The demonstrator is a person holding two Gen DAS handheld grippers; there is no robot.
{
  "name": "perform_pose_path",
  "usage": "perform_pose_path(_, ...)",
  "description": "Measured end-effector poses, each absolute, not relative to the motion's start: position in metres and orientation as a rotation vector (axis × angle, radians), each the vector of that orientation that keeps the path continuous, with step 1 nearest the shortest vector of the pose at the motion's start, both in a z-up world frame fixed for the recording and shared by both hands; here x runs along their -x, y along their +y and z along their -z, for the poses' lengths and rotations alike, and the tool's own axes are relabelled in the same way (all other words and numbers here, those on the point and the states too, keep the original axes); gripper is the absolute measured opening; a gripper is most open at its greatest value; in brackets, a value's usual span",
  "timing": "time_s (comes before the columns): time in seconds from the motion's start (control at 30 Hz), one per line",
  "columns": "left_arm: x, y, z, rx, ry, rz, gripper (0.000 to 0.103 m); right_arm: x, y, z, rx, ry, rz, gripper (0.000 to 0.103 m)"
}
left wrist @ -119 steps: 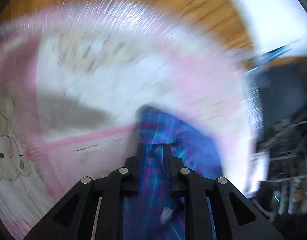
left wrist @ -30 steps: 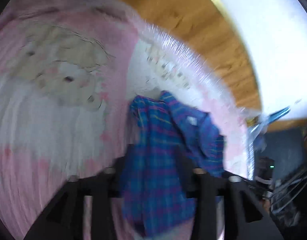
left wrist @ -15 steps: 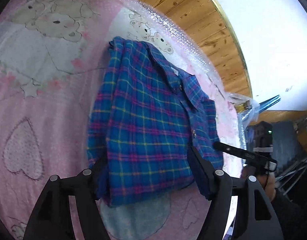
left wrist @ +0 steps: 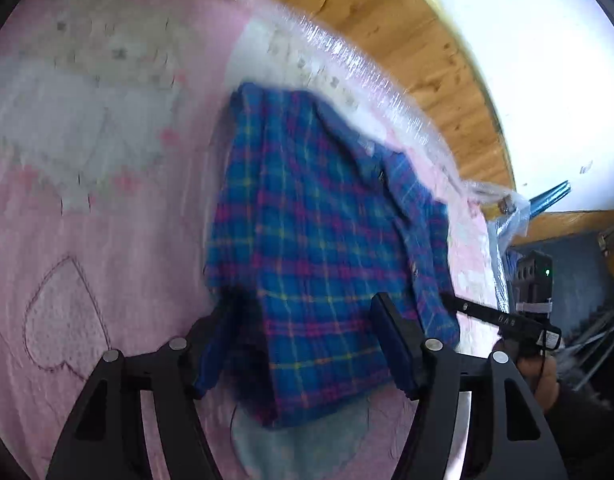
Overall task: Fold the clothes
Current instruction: 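Open both grippers and withdraw them from the folded shirt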
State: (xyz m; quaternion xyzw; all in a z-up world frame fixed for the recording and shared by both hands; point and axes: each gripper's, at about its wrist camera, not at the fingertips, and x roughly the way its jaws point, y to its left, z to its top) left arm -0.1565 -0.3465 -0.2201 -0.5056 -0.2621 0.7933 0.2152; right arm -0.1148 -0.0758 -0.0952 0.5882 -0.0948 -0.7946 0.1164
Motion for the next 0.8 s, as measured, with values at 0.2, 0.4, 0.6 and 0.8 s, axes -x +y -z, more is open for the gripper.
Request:
perform_pose_path(0.2,0.149,-0.388,0.224,1.493,-0.876,-2.264,0.035,0.104,-0.065,0.082,-1.720,-0.246,2.429,0.048)
perform_pose_path(0.4,0.122,-0.384,0.187,1.553,-0.770,-2.326,0.044,0.073,-0.086,0.044,-1.657,-0.040,2.522,0.049)
perform_pose_path(0.6,0.089,-0.318,0.136,1.589,-0.511,-2.373,0.057,0.029,-0.127,0.016,-1.638,0.118,2.594,0.077)
perform_pose_path(0.8,0.067,-0.274,0.070,1.432,-0.342,-2.378,0.060,-0.007,-0.153,-0.003,-1.672,0.076,2.634,0.077)
